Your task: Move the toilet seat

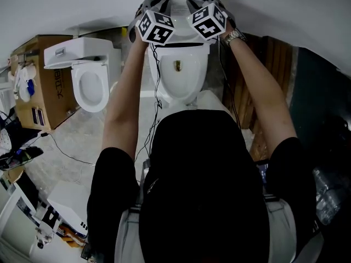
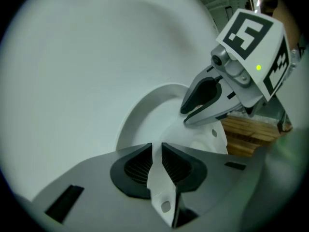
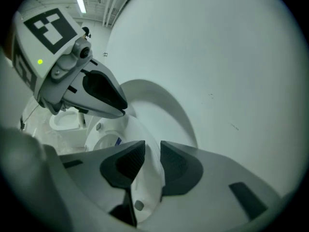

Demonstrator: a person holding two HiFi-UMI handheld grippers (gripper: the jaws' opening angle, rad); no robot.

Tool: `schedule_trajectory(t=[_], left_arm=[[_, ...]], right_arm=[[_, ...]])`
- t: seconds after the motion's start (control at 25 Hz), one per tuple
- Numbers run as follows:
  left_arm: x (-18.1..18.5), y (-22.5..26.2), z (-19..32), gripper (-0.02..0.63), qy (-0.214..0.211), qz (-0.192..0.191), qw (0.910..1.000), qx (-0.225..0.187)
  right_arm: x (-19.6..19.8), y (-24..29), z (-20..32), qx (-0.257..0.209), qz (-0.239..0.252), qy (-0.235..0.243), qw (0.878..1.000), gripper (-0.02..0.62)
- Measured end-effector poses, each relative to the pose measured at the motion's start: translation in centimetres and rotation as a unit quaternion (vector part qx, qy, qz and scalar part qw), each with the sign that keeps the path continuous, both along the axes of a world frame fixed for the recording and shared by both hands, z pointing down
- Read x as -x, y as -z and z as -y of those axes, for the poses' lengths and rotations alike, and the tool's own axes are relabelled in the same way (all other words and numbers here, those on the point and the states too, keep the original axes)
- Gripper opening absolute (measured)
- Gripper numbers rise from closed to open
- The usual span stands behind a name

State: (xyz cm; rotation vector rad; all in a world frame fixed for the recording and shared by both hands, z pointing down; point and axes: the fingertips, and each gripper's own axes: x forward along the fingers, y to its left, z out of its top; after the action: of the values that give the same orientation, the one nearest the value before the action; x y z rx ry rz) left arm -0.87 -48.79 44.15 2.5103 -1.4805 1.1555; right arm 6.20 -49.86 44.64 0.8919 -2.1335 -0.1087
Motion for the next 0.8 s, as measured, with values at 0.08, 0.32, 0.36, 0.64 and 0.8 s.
schedule_trajectory(t=[0.08,0.32,0.36,0.64,0.8], left_arm=[[0.2,1.0,-0.6,0.067,0.006,-0.018,0.9997,-0.013],[0.7,3.4,-4.2,0.046,0.024,-0.091,0.9952,-0.028],[0.7,3.6,-5.1,0.041,0.026,-0.099,0.9943,-0.03],[0.1,7.0,-11.6,0.015,0.018,-0.186,0.9811,-0.05],[-0.4,9.1,-15.2,0.009,0.01,-0.222,0.9728,-0.066]], right_arm=[[-0.4,0.9,-0.6,-0.005,0.028,-0.013,1.0,0.107],[-1.5,3.7,-4.0,0.01,0.174,-0.062,0.983,0.028],[-1.9,4.1,-4.8,0.009,0.192,-0.069,0.979,0.025],[-2.6,6.7,-12.1,0.024,0.259,-0.076,0.962,0.014],[-2.7,7.9,-16.1,0.027,0.281,-0.071,0.957,0.014]])
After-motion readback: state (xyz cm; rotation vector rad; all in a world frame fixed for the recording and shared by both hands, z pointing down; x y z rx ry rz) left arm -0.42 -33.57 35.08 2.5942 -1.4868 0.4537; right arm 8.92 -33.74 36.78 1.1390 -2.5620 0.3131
